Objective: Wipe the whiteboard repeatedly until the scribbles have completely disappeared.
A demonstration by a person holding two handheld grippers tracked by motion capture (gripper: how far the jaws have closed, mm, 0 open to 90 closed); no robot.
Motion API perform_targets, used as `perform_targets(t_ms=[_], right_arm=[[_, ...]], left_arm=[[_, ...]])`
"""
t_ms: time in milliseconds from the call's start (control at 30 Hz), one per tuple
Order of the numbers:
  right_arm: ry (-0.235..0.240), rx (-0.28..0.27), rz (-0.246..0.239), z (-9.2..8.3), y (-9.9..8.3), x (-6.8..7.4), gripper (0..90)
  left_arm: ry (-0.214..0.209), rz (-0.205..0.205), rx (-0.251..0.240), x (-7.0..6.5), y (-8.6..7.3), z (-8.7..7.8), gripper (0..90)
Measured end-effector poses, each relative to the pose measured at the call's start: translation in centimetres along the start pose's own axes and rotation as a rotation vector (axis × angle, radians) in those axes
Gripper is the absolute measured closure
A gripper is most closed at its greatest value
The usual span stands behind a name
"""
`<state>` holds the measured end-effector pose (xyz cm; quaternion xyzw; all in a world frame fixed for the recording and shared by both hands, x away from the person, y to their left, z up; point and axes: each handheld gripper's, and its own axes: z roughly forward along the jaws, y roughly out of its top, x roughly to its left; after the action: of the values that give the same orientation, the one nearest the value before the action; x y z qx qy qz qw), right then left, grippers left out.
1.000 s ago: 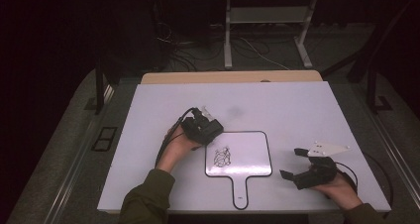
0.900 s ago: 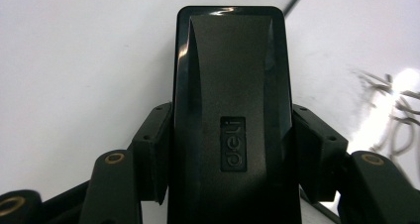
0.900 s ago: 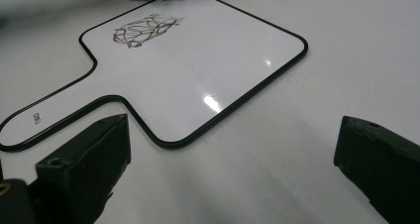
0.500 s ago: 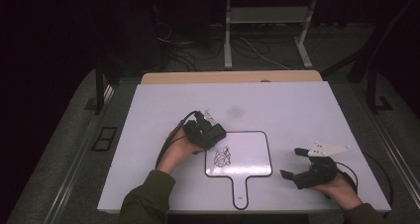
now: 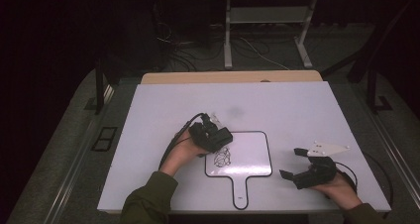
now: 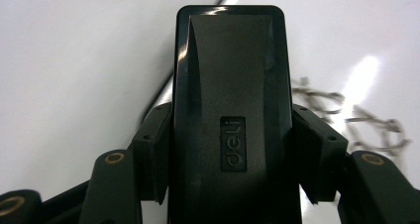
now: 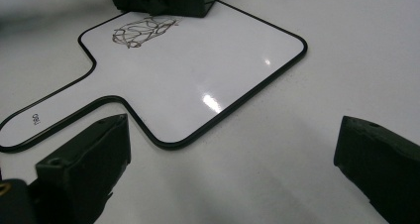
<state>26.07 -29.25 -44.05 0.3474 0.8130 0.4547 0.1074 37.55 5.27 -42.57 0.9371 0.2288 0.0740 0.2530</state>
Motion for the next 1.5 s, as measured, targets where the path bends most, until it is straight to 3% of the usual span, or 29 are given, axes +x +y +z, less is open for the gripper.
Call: perform_targets(t_ms=[67, 200, 367, 700, 1033, 1100, 1500], right_arm=[[0.000, 0.000, 0.000, 0.0, 0.0, 0.0, 0.0], [-0.003, 0.000, -0.001, 0.0, 0.0, 0.0, 0.0], [-0.006, 0.001, -0.006, 0.0, 0.0, -0.1, 0.0], [-0.005, 0.001, -0.003, 0.0, 0.0, 0.0, 0.0], [-0.006, 0.000, -0.006, 0.0, -0.1, -0.1, 0.0], [-0.005, 0.004, -0.006, 0.0, -0.1, 0.0, 0.0], [-0.006, 0.001, -0.004, 0.0, 0.0, 0.0, 0.0]], left_arm=[[0.003, 0.011, -0.003, 0.0, 0.1, 0.1, 39.7], [0.034, -0.013, -0.006, 0.9, 0.4, 0.3, 39.7], [0.057, -0.013, 0.007, 1.2, 0.8, 0.5, 39.7], [-0.025, 0.046, 0.003, -1.0, 1.3, 0.7, 39.7], [0.032, -0.024, -0.007, 1.0, 0.3, 0.3, 39.7], [0.036, -0.014, 0.000, 0.6, 0.4, 0.3, 39.7], [-0.058, 0.062, -0.005, -2.6, 0.9, 0.5, 39.6]])
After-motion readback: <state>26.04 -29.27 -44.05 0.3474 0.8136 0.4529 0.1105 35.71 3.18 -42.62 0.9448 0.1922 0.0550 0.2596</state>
